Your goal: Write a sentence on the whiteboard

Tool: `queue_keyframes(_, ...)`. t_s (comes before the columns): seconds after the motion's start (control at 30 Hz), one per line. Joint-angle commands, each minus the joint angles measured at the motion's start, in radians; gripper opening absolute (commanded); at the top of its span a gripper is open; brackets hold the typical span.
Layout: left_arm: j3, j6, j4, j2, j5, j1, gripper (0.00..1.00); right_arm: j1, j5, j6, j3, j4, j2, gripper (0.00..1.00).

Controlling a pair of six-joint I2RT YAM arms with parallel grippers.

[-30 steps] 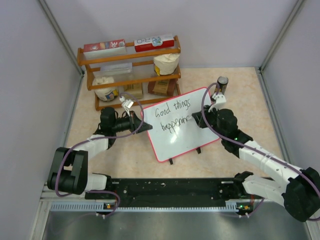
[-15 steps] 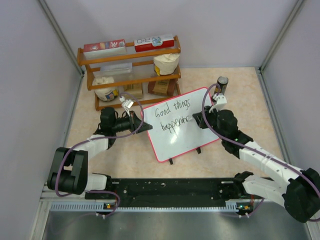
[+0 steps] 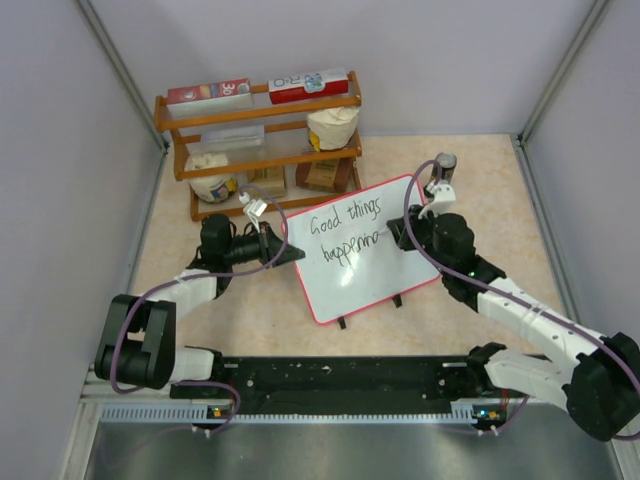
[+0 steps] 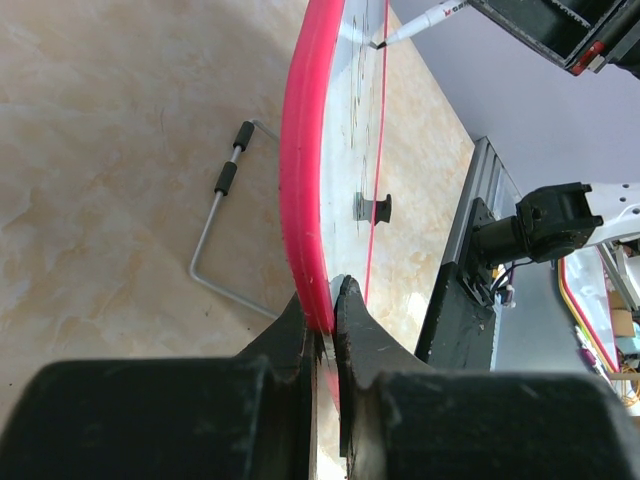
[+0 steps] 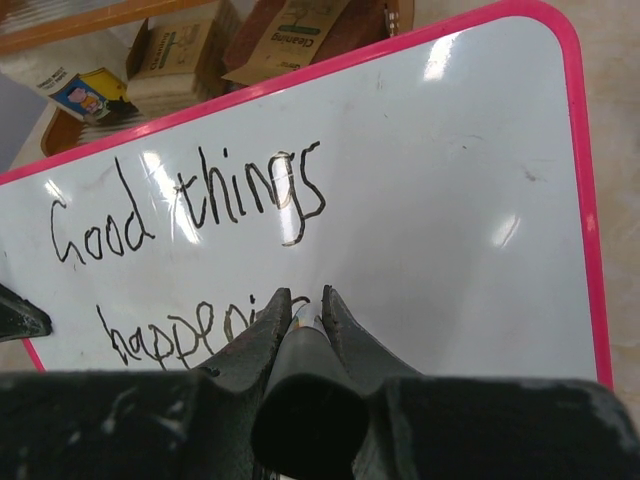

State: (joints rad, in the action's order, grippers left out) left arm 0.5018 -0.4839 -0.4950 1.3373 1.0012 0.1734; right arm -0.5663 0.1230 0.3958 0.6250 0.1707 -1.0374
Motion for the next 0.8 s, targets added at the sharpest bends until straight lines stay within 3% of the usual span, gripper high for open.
queue_keyframes(0.0,-0.049,0.242,0.096,0.022,-0.018,0.035,0.00,0.011,0.032,-0.011,0.061,0.024,-0.019,0.00)
queue_keyframes(0.77,-0.051,0.243,0.096,0.019,-0.019,0.035,0.00,0.011,-0.013,-0.009,-0.053,-0.030,0.028,0.00)
